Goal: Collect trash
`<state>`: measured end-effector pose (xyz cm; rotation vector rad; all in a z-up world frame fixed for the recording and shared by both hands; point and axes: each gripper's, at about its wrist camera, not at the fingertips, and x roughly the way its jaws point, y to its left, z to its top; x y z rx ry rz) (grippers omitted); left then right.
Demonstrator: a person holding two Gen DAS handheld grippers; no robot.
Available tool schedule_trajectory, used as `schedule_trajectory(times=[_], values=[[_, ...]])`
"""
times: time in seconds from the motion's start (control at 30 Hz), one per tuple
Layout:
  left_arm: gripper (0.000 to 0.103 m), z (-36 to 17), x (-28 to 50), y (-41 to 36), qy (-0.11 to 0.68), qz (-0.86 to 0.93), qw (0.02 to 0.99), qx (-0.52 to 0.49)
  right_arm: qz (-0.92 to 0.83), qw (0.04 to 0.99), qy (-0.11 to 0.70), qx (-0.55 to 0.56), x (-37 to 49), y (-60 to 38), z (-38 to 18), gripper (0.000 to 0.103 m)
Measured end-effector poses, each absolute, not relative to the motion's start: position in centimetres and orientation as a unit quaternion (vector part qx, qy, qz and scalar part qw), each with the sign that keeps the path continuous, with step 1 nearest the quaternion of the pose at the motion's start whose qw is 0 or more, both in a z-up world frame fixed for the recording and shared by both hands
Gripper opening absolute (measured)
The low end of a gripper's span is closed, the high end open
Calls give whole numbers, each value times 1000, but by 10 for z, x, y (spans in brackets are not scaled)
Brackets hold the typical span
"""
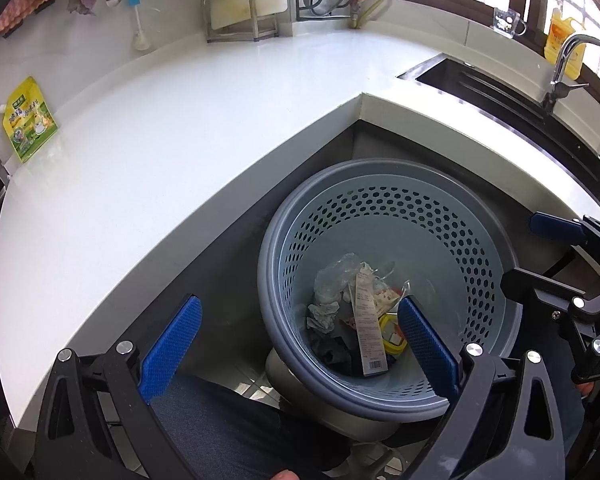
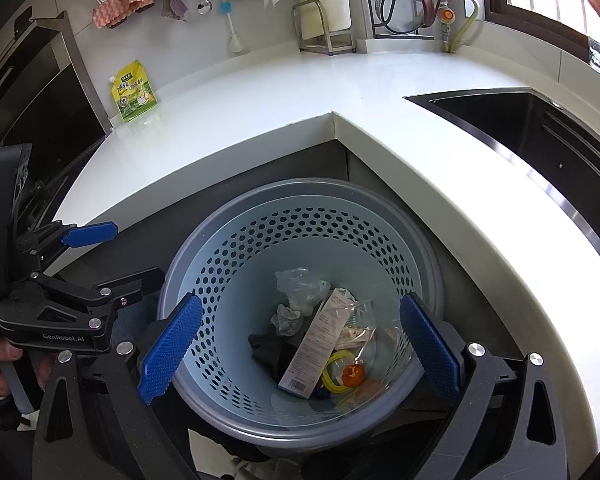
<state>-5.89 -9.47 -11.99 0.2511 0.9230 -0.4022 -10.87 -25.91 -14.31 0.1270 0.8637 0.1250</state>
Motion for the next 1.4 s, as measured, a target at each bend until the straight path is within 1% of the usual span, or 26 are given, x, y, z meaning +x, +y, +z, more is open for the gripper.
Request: schedule_trajectory(times=[0.3, 1.4], values=[[96, -113, -60, -92, 434, -185, 873, 125, 40, 911, 409, 26, -113, -256, -137, 94], [96, -107, -60, -89, 428, -184, 877, 116, 50, 914, 402, 26, -113, -249, -132, 94]])
